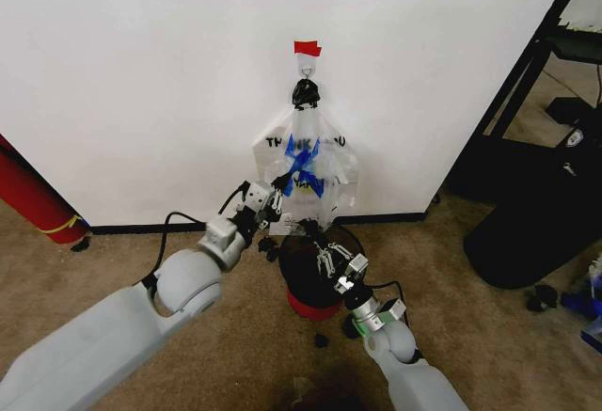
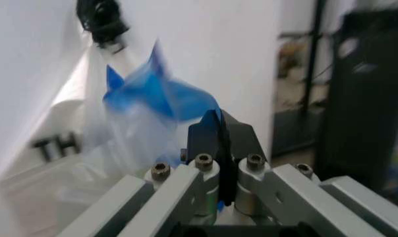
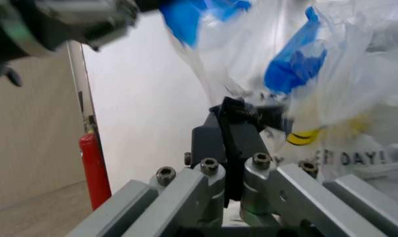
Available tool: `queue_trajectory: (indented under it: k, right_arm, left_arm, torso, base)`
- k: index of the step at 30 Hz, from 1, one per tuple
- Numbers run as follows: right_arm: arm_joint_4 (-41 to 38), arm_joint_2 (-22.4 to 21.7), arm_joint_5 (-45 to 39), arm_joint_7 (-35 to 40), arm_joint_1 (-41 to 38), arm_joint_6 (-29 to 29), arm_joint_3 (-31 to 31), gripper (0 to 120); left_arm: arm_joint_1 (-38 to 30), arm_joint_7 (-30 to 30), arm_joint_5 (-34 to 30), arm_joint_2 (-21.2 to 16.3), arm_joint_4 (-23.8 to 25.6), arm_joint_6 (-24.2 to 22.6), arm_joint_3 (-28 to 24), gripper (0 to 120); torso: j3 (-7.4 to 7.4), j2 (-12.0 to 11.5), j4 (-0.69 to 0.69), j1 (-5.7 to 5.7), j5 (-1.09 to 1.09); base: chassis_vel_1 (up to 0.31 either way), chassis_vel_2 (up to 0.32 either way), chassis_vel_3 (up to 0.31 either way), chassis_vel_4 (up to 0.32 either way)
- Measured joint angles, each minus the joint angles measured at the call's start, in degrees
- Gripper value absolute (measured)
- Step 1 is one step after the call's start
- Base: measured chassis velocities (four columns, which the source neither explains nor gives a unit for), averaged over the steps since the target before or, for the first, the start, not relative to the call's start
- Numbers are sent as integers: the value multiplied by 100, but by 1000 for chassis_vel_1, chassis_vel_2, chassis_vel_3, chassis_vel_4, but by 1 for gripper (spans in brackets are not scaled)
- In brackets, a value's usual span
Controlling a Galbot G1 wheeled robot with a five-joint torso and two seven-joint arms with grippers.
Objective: Pick up the garbage bag from the wall and place it over the trash bin.
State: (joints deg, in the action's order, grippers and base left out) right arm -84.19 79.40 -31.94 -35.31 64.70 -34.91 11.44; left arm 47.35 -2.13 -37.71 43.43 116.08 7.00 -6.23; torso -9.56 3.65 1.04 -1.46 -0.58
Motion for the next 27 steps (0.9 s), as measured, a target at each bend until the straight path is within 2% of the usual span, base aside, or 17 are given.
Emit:
queue_trajectory:
  k: [3,6,15,23,27]
  right_arm:
    - [59,9,-8,38,-12,-21,0,0]
    - [105,17,-80,68,-18,-68,1,0]
    - [5,-143,-238,-19,105,-147,-6,0]
    - [-434,-599,-332,-255,422,-169,55,0]
    - [-755,-986,-377,-772,630,-117,188,15]
  left_arm:
    - [324,695,-254,23,-42,381,358,0]
    - [444,927,-372,93,-115,574,533,0]
    - [345,848,-650,471,-330,774,589,0]
    - [349,740,-628,799,-518,784,560,0]
    - [357,720,-578,840,-576,784,560,0]
  torso:
    - [0,0,-1,0,0]
    - [0,0,-1,0,0]
    - [0,0,0,0,1]
    - [0,-1,1,0,1]
    - [0,-1,1,0,1]
  base:
    - [0,0,0,0]
    - [0,0,0,0]
    - [0,0,0,0]
    - [0,0,0,0]
    - [0,0,0,0]
